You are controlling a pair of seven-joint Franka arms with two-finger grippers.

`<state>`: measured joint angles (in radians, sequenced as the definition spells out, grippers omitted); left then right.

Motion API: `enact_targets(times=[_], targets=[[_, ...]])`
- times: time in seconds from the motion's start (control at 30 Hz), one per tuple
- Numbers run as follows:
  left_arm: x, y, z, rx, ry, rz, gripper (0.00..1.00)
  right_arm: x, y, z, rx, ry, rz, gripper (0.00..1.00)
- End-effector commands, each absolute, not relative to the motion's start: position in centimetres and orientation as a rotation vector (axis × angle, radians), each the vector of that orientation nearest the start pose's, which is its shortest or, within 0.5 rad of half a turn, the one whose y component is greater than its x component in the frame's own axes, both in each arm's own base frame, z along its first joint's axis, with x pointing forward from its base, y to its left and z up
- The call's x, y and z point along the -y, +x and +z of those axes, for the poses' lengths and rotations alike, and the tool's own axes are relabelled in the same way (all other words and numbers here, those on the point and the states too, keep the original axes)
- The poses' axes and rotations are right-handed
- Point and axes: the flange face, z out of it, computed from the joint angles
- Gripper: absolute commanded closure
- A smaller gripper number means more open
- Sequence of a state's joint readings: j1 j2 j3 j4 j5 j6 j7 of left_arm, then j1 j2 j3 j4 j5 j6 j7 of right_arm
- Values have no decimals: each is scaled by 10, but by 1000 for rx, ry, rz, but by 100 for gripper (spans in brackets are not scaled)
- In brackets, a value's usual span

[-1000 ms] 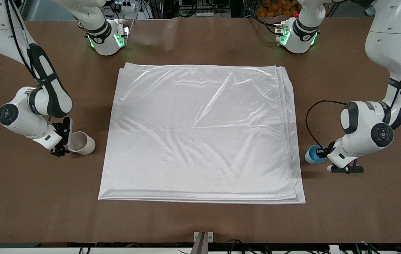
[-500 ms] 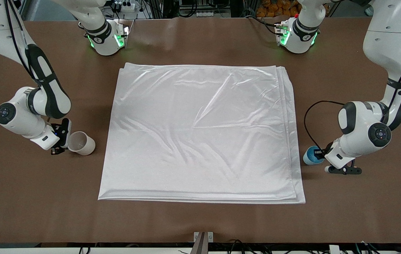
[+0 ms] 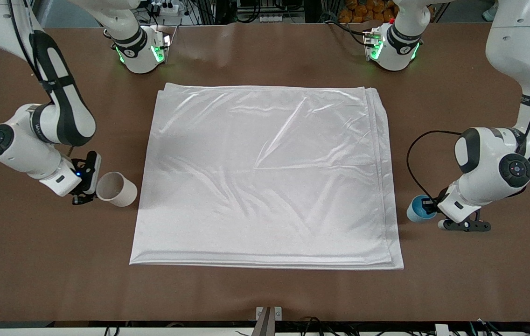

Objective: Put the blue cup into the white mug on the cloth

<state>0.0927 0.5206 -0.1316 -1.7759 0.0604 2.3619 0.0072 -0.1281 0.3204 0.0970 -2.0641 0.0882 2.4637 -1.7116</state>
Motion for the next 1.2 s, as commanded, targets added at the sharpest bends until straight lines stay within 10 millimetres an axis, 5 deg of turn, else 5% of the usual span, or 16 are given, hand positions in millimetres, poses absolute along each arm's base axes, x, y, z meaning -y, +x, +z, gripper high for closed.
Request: enact_targets(times=[0.0, 0.3, 0.6, 0.8, 1.17], targets=[[21, 663, 306, -150, -3135, -119, 100, -38, 588, 292, -2267, 2218, 220, 100], [46, 669, 357, -201, -3145, -104, 100, -148, 570, 296, -2171, 2285, 154, 100], [73, 669, 390, -257, -3156, -137, 100, -266, 527, 290, -2021, 2309, 101, 100], [103, 661, 402, -240, -3172, -130, 100, -307, 523, 274, -2020, 2310, 128, 100], [191, 634, 415, -207, -3192, -75, 100, -364, 520, 253, -2029, 2319, 179, 99]])
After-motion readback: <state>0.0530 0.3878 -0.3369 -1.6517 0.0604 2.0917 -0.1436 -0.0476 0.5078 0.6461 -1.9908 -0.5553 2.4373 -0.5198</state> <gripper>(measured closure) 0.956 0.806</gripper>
